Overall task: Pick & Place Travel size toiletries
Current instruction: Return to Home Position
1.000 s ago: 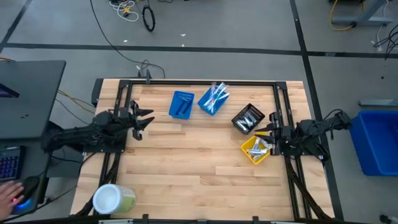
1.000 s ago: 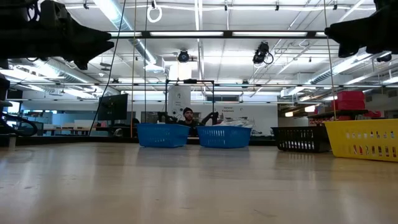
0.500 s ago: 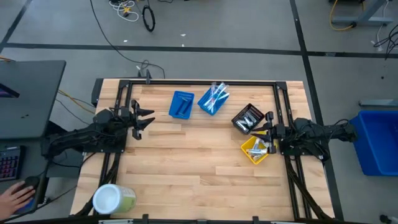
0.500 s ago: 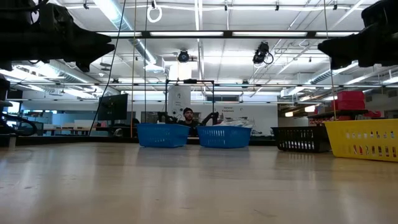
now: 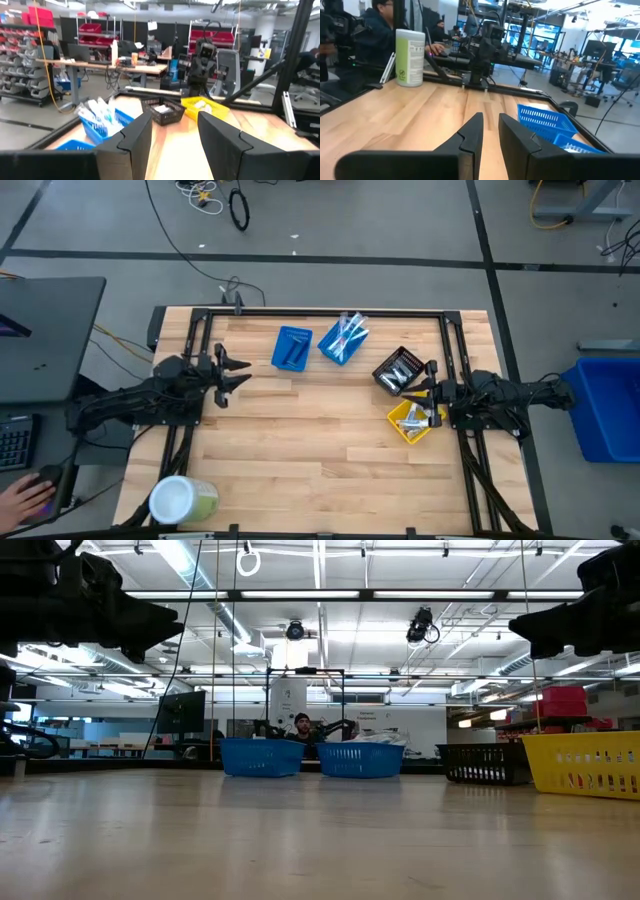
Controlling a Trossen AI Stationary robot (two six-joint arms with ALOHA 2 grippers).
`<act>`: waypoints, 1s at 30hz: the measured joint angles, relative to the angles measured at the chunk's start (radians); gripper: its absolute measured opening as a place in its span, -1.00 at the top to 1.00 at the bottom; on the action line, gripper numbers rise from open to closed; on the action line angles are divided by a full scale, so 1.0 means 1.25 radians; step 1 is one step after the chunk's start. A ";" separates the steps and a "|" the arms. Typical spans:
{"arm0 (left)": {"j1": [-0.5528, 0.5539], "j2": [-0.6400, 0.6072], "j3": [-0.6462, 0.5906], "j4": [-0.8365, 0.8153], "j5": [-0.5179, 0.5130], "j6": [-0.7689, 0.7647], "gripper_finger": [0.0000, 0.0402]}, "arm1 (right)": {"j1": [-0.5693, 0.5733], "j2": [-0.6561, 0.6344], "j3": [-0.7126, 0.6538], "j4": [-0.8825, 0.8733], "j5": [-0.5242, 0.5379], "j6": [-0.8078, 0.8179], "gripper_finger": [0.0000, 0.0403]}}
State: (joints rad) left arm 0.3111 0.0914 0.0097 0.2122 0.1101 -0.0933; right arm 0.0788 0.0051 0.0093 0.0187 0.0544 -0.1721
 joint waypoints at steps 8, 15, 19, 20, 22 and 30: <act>0.000 0.000 0.000 -0.051 -0.002 -0.018 0.16 | 0.000 0.000 0.000 0.000 0.001 -0.007 0.65; 0.000 0.000 0.000 -0.054 -0.002 -0.022 0.16 | 0.000 0.000 0.000 0.000 0.002 -0.007 0.65; 0.000 0.000 0.000 -0.053 -0.003 -0.022 0.16 | 0.000 0.000 0.000 0.000 0.002 -0.007 0.65; 0.000 0.000 0.000 -0.053 -0.003 -0.022 0.16 | 0.000 0.000 0.000 0.000 0.003 -0.007 0.65; 0.000 0.000 0.000 -0.052 -0.003 -0.022 0.16 | 0.000 0.001 0.000 0.001 0.004 -0.007 0.65; 0.000 0.000 0.000 -0.052 -0.003 -0.022 0.16 | 0.000 0.001 0.000 0.001 0.004 -0.007 0.64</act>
State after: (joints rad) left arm 0.3111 0.0914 0.0093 0.1467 0.1059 -0.1204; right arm 0.0788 0.0059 0.0093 0.0196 0.0589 -0.1806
